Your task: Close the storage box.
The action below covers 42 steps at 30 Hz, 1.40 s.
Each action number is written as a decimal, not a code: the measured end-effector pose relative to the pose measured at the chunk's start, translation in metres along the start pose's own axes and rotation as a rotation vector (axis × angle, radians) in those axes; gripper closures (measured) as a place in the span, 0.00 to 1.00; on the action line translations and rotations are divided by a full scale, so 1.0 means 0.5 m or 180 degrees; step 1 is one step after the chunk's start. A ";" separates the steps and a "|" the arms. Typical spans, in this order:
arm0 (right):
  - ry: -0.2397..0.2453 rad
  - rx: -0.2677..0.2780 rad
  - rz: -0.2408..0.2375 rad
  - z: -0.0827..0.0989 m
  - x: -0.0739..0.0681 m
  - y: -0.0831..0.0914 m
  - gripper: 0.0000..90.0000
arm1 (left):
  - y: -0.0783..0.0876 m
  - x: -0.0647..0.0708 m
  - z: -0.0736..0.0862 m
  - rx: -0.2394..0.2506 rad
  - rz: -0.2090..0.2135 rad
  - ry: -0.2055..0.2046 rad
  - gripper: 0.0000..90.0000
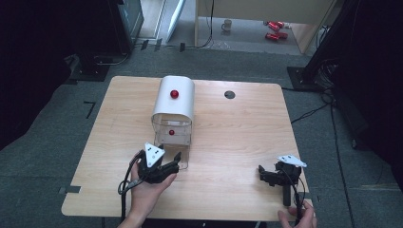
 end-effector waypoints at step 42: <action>-0.0001 -0.0001 0.0000 0.000 0.000 0.000 0.00 | -0.017 0.018 0.187 -0.0348 -0.0362 0.0028 0.62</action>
Point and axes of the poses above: each handheld gripper's, and its own axes: y roughly backward along the jaws, z roughly out of its underside, x roughly to its right, the point moved 10 cm from there along -y, roughly forward along the jaws, and after that the axes turned 12 degrees about z, right-handed, at the moved point
